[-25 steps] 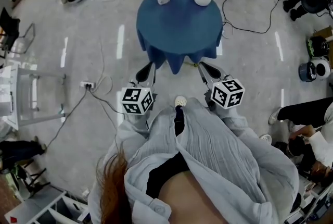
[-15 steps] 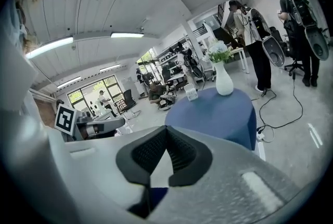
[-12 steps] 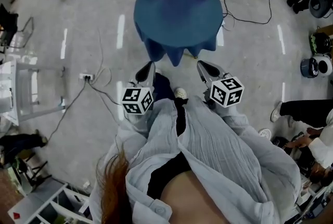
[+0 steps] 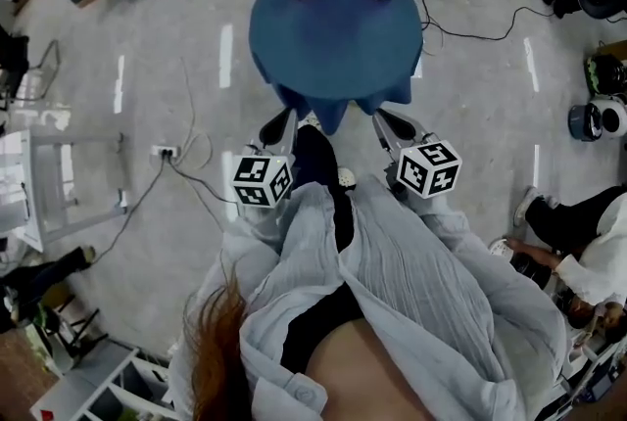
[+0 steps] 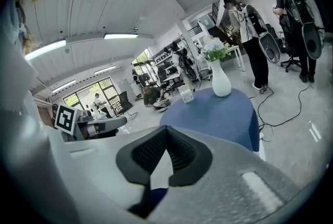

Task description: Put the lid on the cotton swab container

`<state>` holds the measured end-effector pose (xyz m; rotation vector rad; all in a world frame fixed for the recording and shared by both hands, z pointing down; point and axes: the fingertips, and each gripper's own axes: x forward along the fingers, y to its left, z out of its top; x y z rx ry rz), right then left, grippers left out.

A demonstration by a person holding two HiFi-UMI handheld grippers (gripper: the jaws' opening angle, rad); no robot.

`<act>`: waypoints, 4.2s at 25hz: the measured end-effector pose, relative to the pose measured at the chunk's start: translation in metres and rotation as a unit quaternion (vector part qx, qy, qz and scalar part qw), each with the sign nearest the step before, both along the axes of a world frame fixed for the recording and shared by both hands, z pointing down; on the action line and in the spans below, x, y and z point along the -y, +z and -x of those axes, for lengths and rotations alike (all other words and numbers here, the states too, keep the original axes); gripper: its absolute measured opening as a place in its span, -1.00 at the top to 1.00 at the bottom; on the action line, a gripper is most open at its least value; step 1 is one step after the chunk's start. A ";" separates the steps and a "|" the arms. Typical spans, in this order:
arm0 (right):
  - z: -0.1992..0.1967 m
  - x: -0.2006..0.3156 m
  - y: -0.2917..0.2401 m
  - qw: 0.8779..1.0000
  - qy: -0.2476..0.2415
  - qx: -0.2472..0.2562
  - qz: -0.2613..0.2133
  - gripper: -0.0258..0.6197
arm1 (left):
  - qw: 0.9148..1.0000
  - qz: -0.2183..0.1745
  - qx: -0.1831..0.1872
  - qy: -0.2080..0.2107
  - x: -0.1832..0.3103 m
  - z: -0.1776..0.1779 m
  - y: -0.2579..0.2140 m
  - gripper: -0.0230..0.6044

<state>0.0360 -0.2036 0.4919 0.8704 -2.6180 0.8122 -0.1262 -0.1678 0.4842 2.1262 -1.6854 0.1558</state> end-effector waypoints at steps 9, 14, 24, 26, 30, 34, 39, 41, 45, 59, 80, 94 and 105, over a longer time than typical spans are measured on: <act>0.034 0.068 -0.017 1.000 0.016 -0.008 -0.009 0.92 | 1.000 -0.010 -0.006 0.019 0.076 0.033 -0.017 0.87; 0.057 0.101 -0.023 0.999 0.030 -0.006 -0.012 0.92 | 0.999 -0.009 -0.006 0.037 0.115 0.054 -0.020 0.87; 0.097 0.147 -0.017 0.998 0.065 -0.007 -0.006 0.92 | 0.997 0.001 -0.001 0.075 0.175 0.097 -0.010 0.87; 0.104 0.156 -0.016 0.997 0.070 -0.008 -0.006 0.92 | 0.997 0.003 -0.002 0.080 0.186 0.104 -0.008 0.87; 0.116 0.169 -0.013 0.996 0.085 -0.010 -0.003 0.92 | 0.995 0.008 -0.006 0.094 0.206 0.117 -0.003 0.87; 0.123 0.178 -0.008 0.995 0.099 -0.013 0.002 0.92 | 0.994 0.013 -0.004 0.112 0.230 0.127 0.003 0.87; 0.124 0.185 -0.004 0.992 0.122 -0.020 0.005 0.92 | 0.991 0.016 0.008 0.135 0.266 0.139 0.009 0.87; 0.123 0.188 -0.002 0.991 0.131 -0.023 0.005 0.92 | 0.990 0.015 0.013 0.142 0.282 0.144 0.010 0.87; 0.121 0.191 0.003 0.989 0.145 -0.028 0.012 0.92 | 0.988 0.016 0.017 0.151 0.311 0.147 0.013 0.87; 0.125 0.212 0.016 0.986 0.161 -0.038 0.026 0.92 | 0.986 0.052 0.038 0.157 0.395 0.152 0.043 0.87; 0.113 0.213 0.027 0.983 0.175 -0.036 0.048 0.92 | 0.980 0.076 0.062 0.174 0.395 0.137 0.057 0.87; 0.110 0.210 0.029 0.983 0.171 -0.038 0.048 0.92 | 0.972 0.077 0.061 0.211 0.377 0.108 0.058 0.87; 0.105 0.202 0.034 0.982 0.178 -0.038 0.056 0.92 | 0.963 0.088 0.092 0.239 0.369 0.097 0.069 0.87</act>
